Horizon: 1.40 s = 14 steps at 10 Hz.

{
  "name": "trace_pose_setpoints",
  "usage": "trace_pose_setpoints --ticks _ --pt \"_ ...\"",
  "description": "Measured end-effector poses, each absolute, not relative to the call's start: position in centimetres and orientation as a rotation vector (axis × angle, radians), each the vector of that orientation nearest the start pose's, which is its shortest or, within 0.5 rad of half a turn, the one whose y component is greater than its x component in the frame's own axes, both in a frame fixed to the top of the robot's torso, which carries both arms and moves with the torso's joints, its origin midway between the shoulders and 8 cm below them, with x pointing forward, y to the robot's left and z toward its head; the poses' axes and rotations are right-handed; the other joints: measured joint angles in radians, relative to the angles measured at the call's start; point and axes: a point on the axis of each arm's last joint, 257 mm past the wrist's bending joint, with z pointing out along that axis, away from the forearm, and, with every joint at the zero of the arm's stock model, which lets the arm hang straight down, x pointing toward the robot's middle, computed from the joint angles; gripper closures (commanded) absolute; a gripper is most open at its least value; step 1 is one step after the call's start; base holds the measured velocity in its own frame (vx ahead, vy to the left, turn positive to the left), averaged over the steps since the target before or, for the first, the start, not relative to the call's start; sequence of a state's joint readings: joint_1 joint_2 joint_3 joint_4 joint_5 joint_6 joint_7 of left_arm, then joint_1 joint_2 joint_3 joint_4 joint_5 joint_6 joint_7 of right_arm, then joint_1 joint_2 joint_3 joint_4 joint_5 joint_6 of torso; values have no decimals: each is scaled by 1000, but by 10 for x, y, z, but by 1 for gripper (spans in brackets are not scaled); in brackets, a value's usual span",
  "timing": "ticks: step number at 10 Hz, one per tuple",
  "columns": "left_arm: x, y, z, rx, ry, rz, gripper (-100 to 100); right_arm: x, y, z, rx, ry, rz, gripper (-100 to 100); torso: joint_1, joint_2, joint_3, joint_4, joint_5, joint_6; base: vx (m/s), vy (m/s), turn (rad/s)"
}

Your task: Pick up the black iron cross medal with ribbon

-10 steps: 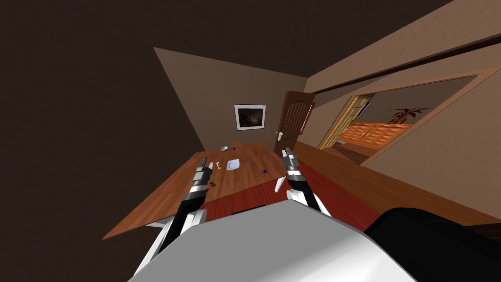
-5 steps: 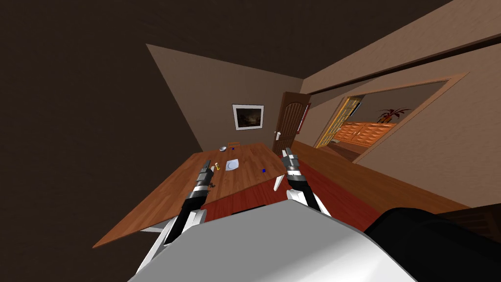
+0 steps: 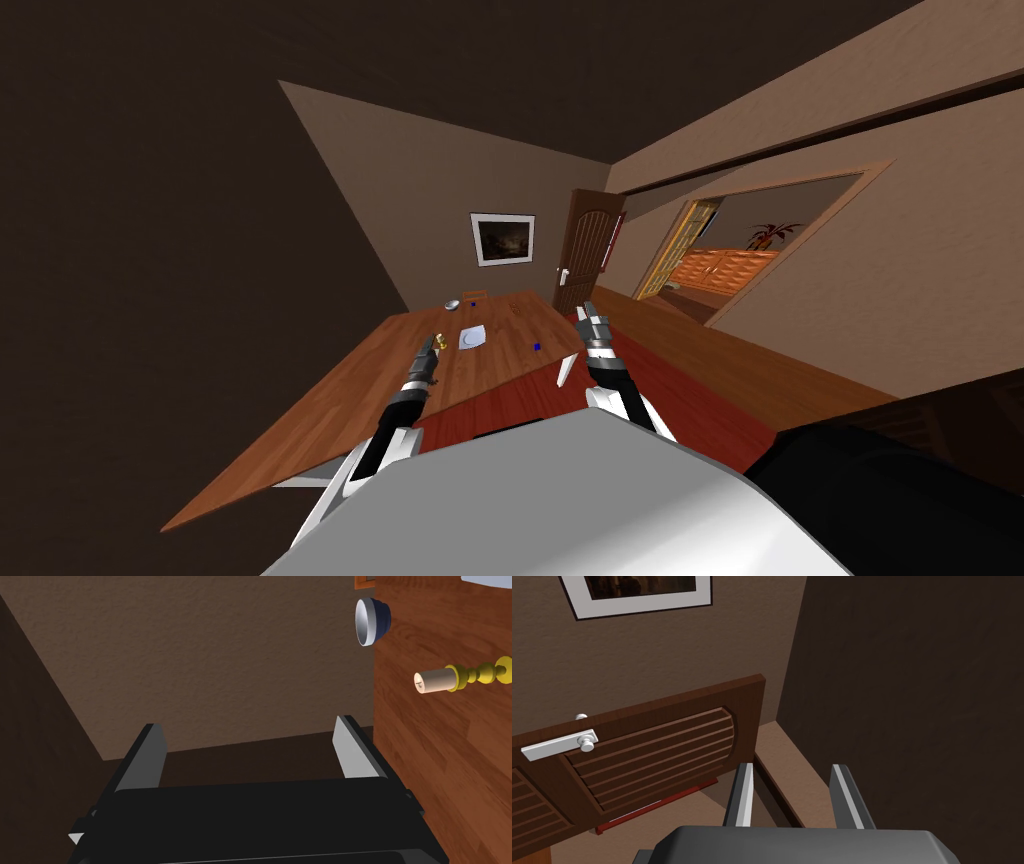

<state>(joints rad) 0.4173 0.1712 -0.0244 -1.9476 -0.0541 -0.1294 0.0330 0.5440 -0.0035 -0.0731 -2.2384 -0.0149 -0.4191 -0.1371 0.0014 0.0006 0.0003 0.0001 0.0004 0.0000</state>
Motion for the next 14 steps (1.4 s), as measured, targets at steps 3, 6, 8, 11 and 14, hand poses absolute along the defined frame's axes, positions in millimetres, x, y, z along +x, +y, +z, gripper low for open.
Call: trace_pose_setpoints --ticks 3,6,8,11,14 --pt "433 298 -233 -1068 1284 -1000 -100 353 -317 -24 846 661 1305 0 0 0 0 0 0 0 -16 19 -82" --pt "436 318 -275 -1132 1368 -909 -100 353 -317 -24 846 661 1305 0 0 0 0 0 0 0 -16 17 -84" --pt "435 325 -302 -1172 1423 -845 -100 353 -317 -24 846 661 1305 0 0 0 0 0 0 0 -16 21 -76" --pt "430 341 -329 -1216 1485 -768 -100 353 -317 -24 846 661 1305 0 0 0 0 0 0 0 -8 12 -53" --pt "421 359 -365 -1261 1558 -670 -100 353 -317 -24 846 661 1305 0 0 0 0 0 0 0 -16 17 -80"
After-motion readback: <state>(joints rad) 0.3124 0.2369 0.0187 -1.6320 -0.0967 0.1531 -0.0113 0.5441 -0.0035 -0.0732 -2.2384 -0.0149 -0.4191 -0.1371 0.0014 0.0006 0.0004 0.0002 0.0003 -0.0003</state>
